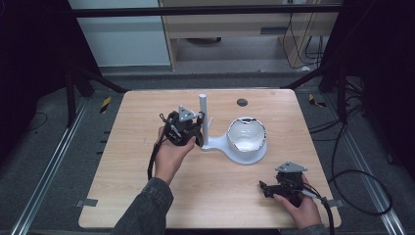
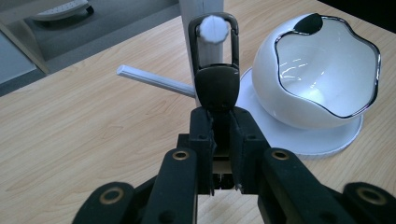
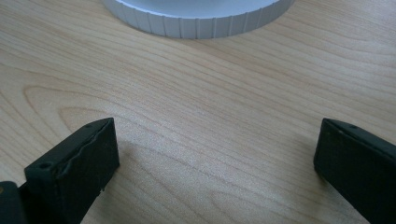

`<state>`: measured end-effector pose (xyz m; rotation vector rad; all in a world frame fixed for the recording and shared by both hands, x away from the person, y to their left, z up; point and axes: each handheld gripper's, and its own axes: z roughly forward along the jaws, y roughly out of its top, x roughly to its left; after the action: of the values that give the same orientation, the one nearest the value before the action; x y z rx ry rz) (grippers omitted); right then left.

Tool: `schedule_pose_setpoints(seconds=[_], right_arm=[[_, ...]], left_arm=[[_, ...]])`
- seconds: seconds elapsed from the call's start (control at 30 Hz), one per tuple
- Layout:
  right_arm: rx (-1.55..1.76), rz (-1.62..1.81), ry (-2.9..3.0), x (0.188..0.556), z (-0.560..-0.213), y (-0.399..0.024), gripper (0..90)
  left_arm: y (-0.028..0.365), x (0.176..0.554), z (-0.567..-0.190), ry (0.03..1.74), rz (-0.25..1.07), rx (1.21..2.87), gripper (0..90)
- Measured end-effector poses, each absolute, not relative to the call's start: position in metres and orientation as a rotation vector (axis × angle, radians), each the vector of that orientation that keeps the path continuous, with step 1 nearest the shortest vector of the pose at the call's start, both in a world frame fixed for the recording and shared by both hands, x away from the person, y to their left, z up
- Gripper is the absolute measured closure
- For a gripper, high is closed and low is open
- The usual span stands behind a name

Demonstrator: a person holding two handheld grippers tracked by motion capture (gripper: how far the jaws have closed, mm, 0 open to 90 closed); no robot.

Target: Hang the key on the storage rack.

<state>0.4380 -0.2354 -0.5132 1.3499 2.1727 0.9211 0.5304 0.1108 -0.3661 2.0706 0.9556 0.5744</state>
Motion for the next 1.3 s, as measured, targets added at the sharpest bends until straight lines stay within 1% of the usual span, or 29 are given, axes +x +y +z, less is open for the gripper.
schedule_pose_setpoints(seconds=[0.47, 0.63, 0.67, 0.7, 0.87, 0.9, 0.93, 0.97, 1.07, 1.1, 1.13, 1.3], right_arm=[[1.355, 0.922, 2.171, 0.437, -0.513, -0.235, 0.4], [1.355, 0.921, 2.171, 0.437, -0.513, -0.235, 0.4], [1.356, 0.921, 2.171, 0.437, -0.513, -0.235, 0.4], [1.356, 0.921, 2.171, 0.437, -0.513, -0.235, 0.4], [1.356, 0.922, 2.171, 0.437, -0.513, -0.235, 0.4], [1.356, 0.921, 2.171, 0.437, -0.513, -0.235, 0.4], [1.356, 0.921, 2.171, 0.437, -0.513, -0.235, 0.4], [1.356, 0.921, 2.171, 0.437, -0.513, -0.235, 0.4], [1.356, 0.921, 2.171, 0.437, -0.513, -0.235, 0.4], [1.356, 0.921, 2.171, 0.437, -0.513, -0.235, 0.4], [1.356, 0.921, 2.171, 0.437, -0.513, -0.235, 0.4], [1.355, 0.922, 2.171, 0.437, -0.513, -0.235, 0.4]], left_arm=[[0.110, 0.534, -0.368, 0.965, 0.554, 2.055, 79.5], [0.110, 0.533, -0.367, 0.956, 0.564, 2.050, 75.9], [0.110, 0.532, -0.367, 0.952, 0.567, 2.050, 72.5], [0.110, 0.532, -0.367, 0.949, 0.571, 2.048, 72.5], [0.113, 0.526, -0.364, 0.933, 0.596, 2.035, 61.1], [0.114, 0.525, -0.364, 0.930, 0.598, 2.035, 54.9], [0.115, 0.524, -0.364, 0.925, 0.593, 2.032, 54.9], [0.116, 0.523, -0.364, 0.928, 0.598, 2.030, 51.2], [0.121, 0.520, -0.363, 0.954, 0.566, 2.014, 38.2], [0.121, 0.519, -0.363, 0.951, 0.548, 2.024, 32.4], [0.122, 0.517, -0.364, 0.948, 0.541, 2.027, 32.4], [0.124, 0.512, -0.363, 0.927, 0.521, 2.031, 16.9]])
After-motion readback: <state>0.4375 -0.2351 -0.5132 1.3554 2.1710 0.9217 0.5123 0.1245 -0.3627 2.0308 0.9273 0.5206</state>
